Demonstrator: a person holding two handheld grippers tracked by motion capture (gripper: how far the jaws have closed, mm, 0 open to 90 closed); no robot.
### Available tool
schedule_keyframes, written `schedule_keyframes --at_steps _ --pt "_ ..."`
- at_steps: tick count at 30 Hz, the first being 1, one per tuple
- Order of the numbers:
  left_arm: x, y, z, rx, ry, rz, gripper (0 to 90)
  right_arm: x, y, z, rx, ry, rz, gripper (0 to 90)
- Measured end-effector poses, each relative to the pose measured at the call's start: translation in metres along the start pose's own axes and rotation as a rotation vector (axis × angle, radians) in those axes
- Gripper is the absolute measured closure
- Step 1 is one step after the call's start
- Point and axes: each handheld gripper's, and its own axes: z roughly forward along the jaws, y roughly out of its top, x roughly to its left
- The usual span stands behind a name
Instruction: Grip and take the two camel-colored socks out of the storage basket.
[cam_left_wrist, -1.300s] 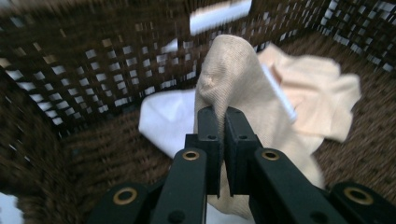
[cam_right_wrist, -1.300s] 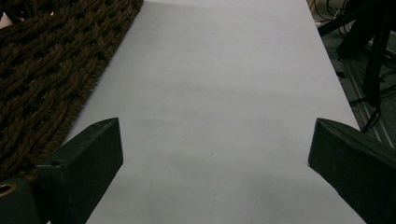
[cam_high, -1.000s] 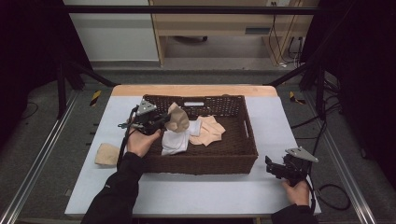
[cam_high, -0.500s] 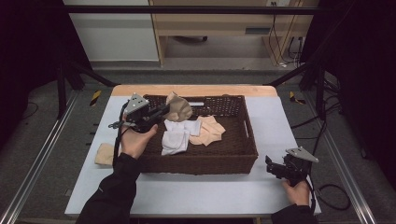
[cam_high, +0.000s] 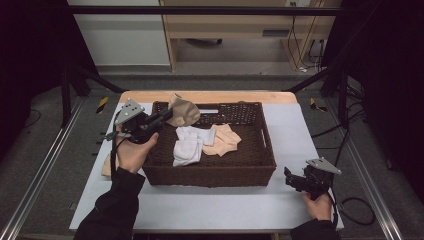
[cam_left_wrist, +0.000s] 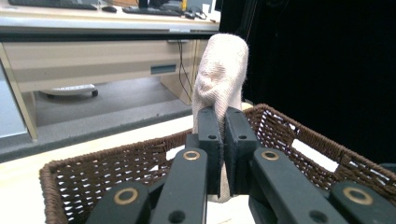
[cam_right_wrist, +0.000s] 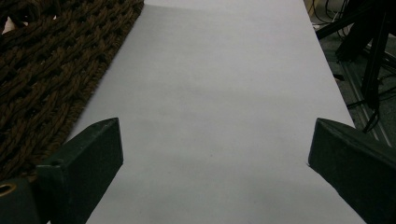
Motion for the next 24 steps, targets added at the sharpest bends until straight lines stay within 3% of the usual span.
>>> schedule_keyframes --at_steps 13,24 --pt "0.021 0.001 -0.045 -0.064 0.050 -0.016 85.9 0.000 0.000 -0.001 -0.003 0.001 0.001 3.4" --pt "0.045 -0.011 -0.078 -0.103 0.112 -0.049 85.9 0.000 0.000 -0.001 -0.002 -0.001 0.003 3.4"
